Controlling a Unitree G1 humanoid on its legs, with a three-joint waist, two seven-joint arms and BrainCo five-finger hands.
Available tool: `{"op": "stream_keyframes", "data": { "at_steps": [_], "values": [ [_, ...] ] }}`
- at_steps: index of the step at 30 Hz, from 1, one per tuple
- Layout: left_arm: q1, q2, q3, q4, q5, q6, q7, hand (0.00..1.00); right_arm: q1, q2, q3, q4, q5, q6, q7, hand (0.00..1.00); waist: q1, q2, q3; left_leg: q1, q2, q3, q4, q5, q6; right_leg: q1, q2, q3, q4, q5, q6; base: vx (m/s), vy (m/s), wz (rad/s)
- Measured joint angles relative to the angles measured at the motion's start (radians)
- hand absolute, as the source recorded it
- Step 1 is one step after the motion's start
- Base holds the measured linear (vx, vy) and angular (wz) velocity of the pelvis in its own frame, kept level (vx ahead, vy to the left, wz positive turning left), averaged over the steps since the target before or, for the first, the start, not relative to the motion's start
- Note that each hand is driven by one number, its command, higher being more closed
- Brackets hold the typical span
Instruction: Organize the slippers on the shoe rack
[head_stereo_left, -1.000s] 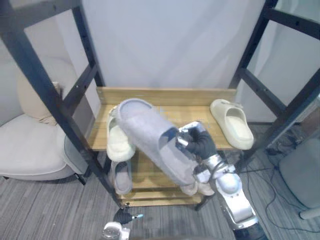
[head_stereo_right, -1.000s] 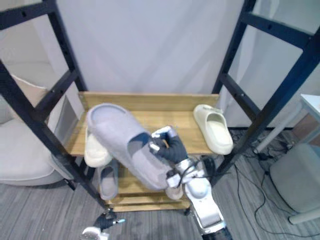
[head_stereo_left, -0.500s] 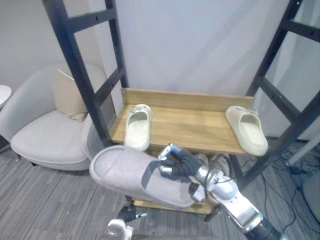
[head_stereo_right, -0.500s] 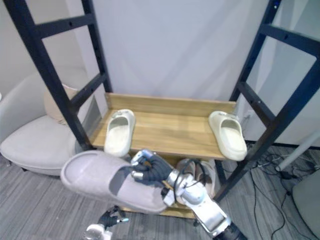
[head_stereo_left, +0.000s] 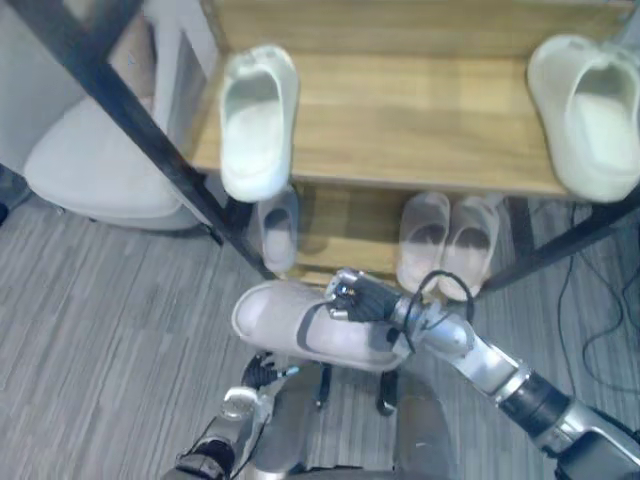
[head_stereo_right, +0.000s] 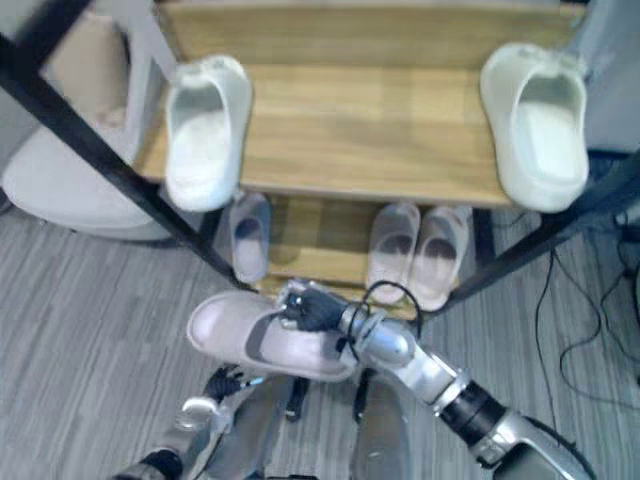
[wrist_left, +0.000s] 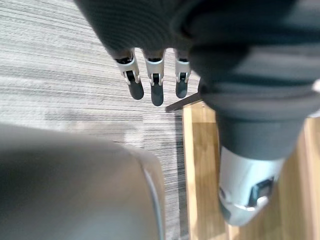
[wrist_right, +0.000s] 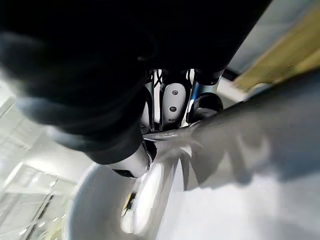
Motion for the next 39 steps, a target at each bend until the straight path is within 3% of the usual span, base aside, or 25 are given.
{"op": "stream_keyframes", "data": {
  "at_steps": [6, 12, 16, 20, 29, 35, 39],
  "values": [
    [-0.027, 0.020, 0.051, -0.046, -0.015, -0.018, 0.028, 0.00, -0.039, 0.048, -0.139, 0.030, -0.037, 0.003, -0.108, 1.00, 0.004, 0.000, 0.055, -0.173, 0.018, 0.013, 0.160, -0.053, -0.010, -0.186, 0.001, 0.014, 0.168, -0.053, -0.016, -0.05, -0.054, -0.12],
    [-0.018, 0.011, 0.172, -0.046, -0.015, 0.011, 0.046, 0.00, -0.086, 0.125, -0.276, 0.032, -0.082, 0.014, -0.224, 1.00, 0.016, -0.033, 0.098, -0.326, 0.033, 0.017, 0.281, -0.082, -0.015, -0.346, 0.003, 0.020, 0.299, -0.091, -0.031, -0.03, -0.048, -0.04],
    [-0.006, -0.014, 0.224, -0.084, -0.013, 0.014, 0.058, 0.00, -0.086, 0.196, -0.333, 0.031, -0.114, 0.026, -0.279, 1.00, 0.037, -0.036, 0.100, -0.366, 0.039, 0.012, 0.319, -0.093, -0.024, -0.384, 0.004, 0.014, 0.338, -0.103, -0.039, 0.00, 0.000, 0.00],
    [-0.003, -0.042, 0.283, -0.134, -0.013, 0.014, 0.061, 0.00, -0.089, 0.327, -0.385, 0.029, -0.154, 0.050, -0.351, 1.00, 0.052, -0.039, 0.102, -0.406, 0.047, -0.001, 0.335, -0.100, -0.025, -0.414, -0.005, -0.014, 0.354, -0.112, -0.043, -0.01, -0.009, 0.04],
    [-0.002, -0.081, 0.340, -0.192, -0.012, 0.016, 0.095, 0.00, -0.149, 0.573, -0.488, 0.094, -0.202, 0.150, -0.506, 1.00, 0.078, -0.048, 0.107, -0.470, 0.044, -0.030, 0.376, -0.099, -0.055, -0.462, -0.026, -0.053, 0.410, -0.143, -0.060, 0.01, -0.015, 0.10],
    [-0.002, -0.094, 0.345, -0.212, -0.011, 0.034, 0.103, 0.00, -0.171, 0.650, -0.576, 0.248, -0.186, 0.211, -0.585, 1.00, 0.102, -0.048, 0.107, -0.481, 0.030, -0.050, 0.388, -0.103, -0.064, -0.467, -0.039, -0.065, 0.436, -0.165, -0.059, 0.00, 0.005, 0.11],
    [-0.005, -0.096, 0.345, -0.213, -0.011, 0.037, 0.108, 0.00, -0.195, 0.674, -0.607, 0.301, -0.180, 0.218, -0.611, 1.00, 0.116, -0.049, 0.106, -0.498, 0.028, -0.054, 0.395, -0.104, -0.065, -0.482, -0.041, -0.070, 0.447, -0.169, -0.063, 0.00, 0.007, 0.04]
  ]
}}
